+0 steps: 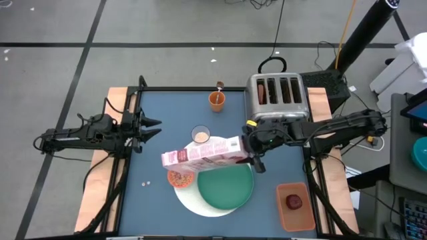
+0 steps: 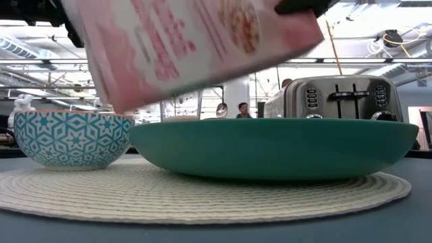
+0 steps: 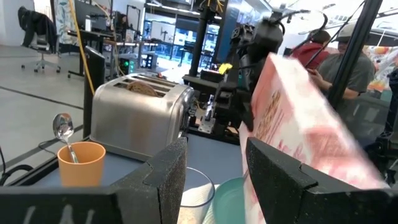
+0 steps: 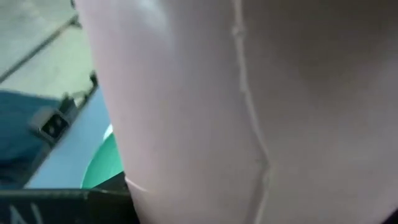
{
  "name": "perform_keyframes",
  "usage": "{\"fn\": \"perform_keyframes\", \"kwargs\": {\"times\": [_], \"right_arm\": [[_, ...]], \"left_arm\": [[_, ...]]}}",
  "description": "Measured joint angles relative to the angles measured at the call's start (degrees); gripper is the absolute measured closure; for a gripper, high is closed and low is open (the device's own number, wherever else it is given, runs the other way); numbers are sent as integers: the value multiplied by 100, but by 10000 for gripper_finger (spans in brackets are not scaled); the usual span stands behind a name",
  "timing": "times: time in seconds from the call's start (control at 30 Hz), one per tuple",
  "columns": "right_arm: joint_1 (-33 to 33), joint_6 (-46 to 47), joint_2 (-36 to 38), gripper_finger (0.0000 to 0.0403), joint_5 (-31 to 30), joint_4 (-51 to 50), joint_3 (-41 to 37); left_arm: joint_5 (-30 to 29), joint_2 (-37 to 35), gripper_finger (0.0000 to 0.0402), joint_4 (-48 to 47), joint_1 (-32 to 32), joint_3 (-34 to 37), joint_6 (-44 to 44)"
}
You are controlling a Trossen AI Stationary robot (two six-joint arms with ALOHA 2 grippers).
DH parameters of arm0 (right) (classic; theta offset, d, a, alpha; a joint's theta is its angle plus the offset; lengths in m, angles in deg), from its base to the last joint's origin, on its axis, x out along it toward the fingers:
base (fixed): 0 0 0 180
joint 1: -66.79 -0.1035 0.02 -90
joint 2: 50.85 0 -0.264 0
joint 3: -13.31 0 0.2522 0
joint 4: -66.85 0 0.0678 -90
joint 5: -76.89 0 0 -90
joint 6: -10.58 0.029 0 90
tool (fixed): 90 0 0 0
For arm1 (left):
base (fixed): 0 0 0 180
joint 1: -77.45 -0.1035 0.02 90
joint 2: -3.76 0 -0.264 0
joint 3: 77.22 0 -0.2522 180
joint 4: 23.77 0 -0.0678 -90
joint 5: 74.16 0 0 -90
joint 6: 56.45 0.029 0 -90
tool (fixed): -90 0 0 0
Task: Arrange a breakfast setting
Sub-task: Pour the cereal from the cereal box into the orange bowl
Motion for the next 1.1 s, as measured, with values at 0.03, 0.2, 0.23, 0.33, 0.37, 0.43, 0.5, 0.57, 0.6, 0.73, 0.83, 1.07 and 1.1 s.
{"fn": "perform_keyframes", "kwargs": {"times": [0.03, 0.2, 0.23, 0.33, 0.37, 0.43, 0.5, 0.57, 0.6, 0.73, 0.83, 1.07, 1.1], "right_arm": [[2, -13, -9, 179, -2, -22, -19], [1, -42, 111, 179, -17, 248, 4], [0, -26, 112, 179, -10, 243, 4], [2, -54, 78, 179, -1, 102, -10], [2, -66, 76, 179, -13, 69, -13], [2, -43, 80, 179, -12, 155, -11], [0, 9, 91, 179, 2, 169, -3], [0, 2, 91, 179, 4, 101, -3], [2, -11, 88, 179, 2, 86, -4], [2, 1, 86, 179, 0, 124, -5], [2, -70, 86, 179, 4, 137, -7], [2, -49, 58, 179, 0, 77, -9], [2, -62, 67, 179, 0, 153, -9]], "left_arm": [[0, 0, 229, 0, 0, 0, 16], [0, -2, 229, -19, 0, 0, -10], [0, -2, 229, -51, 0, 0, -11], [0, -2, 229, -71, 0, 0, -12], [0, -1, 229, -70, 0, 0, -11], [0, -2, 229, -73, 0, 0, -13], [0, -2, 229, -72, 0, 0, -13], [0, 0, 229, -74, 0, 0, -15], [0, -1, 229, -74, 1, 0, -15], [0, 0, 229, -74, 0, 0, -15], [0, -1, 229, -74, 1, 0, -17], [0, -2, 229, -74, 0, 0, -28], [0, -1, 229, -74, 0, 0, -28]]}}
